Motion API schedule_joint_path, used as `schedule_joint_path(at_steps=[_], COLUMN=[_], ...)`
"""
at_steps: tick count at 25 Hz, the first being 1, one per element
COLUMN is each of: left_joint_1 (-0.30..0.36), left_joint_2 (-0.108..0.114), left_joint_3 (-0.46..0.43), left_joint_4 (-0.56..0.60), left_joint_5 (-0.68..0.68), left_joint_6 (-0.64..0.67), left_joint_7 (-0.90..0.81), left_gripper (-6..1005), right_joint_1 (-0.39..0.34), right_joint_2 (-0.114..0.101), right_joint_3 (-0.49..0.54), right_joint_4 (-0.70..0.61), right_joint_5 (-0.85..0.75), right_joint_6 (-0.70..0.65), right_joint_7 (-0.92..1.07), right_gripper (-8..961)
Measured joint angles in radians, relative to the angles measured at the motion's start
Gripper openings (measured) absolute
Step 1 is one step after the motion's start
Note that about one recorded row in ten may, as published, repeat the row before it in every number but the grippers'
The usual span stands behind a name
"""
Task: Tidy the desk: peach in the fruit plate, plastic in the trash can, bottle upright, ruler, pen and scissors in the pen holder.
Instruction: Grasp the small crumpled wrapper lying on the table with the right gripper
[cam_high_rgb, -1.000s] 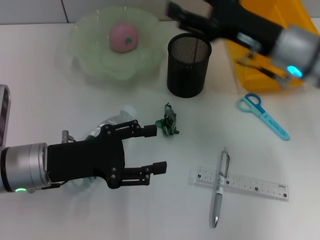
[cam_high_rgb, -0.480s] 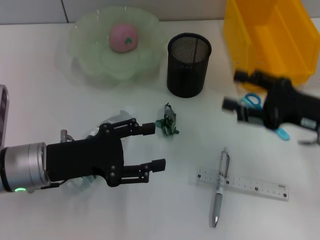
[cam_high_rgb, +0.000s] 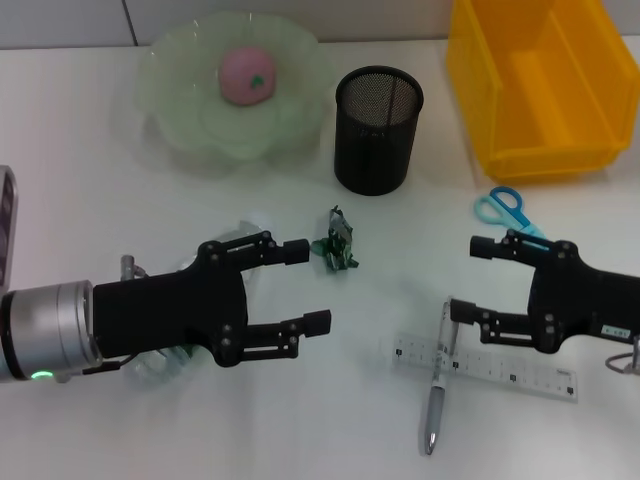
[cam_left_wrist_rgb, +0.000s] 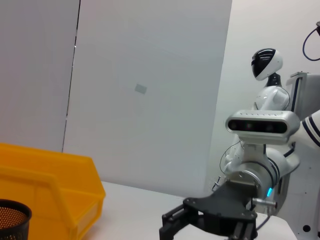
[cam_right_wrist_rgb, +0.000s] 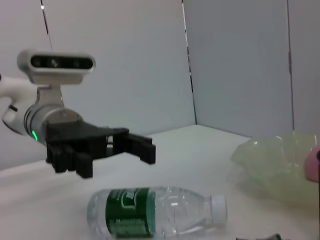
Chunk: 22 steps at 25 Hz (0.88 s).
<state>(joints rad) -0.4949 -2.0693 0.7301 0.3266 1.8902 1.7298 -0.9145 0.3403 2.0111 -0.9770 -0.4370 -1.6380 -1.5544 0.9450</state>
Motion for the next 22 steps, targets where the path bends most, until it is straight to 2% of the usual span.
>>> schedule_joint_path(at_steps=[22], left_joint_1=[-0.010], left_joint_2=[0.000], left_joint_3=[-0.009], left_joint_4=[0.004], left_joint_5=[-0.002], left_joint_6=[-0.014], left_joint_7=[-0.004], left_gripper=[797], right_joint_1=[0.004], right_joint_2=[0.001], right_joint_3=[-0.006], right_joint_4=[0.011], right_joint_5=[-0.019], right_joint_6=[0.022], right_joint_7=[-0.004], right_gripper=[818])
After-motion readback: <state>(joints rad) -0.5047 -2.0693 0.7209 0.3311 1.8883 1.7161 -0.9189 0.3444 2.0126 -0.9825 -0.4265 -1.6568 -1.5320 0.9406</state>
